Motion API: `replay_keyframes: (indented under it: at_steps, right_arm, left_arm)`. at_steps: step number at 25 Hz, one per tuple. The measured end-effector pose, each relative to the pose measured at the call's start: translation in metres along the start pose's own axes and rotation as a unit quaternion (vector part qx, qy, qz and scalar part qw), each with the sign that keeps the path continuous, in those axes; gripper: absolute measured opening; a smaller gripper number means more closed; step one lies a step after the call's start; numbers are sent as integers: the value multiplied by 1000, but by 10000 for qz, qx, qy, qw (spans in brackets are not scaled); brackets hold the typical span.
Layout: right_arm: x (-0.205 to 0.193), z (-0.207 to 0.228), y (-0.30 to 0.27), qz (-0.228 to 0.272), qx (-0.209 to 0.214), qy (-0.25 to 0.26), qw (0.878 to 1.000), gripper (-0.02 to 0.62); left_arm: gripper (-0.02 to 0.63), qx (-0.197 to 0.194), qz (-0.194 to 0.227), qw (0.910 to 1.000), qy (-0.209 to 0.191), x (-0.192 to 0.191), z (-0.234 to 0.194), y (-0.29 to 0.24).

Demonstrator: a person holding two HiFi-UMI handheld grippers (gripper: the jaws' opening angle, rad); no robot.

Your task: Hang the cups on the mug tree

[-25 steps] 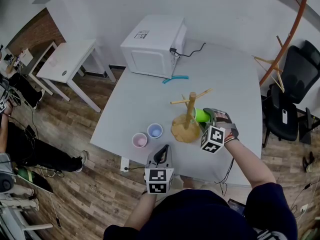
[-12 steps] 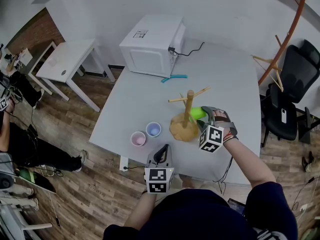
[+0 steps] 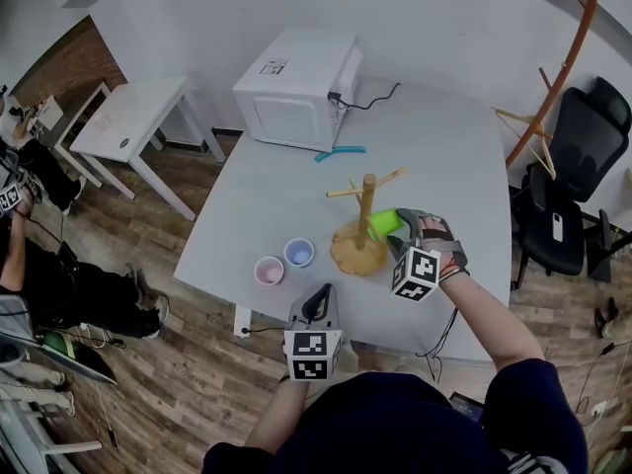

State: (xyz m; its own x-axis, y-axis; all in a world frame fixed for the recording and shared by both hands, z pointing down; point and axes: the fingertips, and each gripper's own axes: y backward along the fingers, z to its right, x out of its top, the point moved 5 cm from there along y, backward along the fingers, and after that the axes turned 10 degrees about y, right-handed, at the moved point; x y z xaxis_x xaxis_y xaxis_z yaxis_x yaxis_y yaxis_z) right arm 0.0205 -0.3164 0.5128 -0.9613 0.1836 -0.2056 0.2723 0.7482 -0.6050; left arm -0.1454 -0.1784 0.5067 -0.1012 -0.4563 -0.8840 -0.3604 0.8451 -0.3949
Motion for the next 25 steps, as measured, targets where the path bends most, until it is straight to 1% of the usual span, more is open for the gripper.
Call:
replay_keyframes:
  at_steps: [6, 11, 18, 22, 25]
  right_arm:
    - [-1, -2, 11, 37, -79, -77, 9999, 261]
    - [2, -7, 22, 137, -34, -391, 9991, 261]
    - [8, -17, 44, 295, 9, -671, 9973, 256]
    - [13, -23, 62, 425, -90, -939, 9946, 135]
    - [15, -30, 77, 510, -124, -1185, 9916, 69]
  left_arm:
    - [20, 43, 25, 10000, 33, -1, 6, 5]
    - [20, 80, 8, 10000, 32, -5, 13, 11]
    - [20, 87, 28, 10000, -24, -11, 28, 22]
    - [20, 95, 64, 9999, -4, -15, 35, 29]
    - [20, 106, 96, 9999, 21, -18, 41, 35]
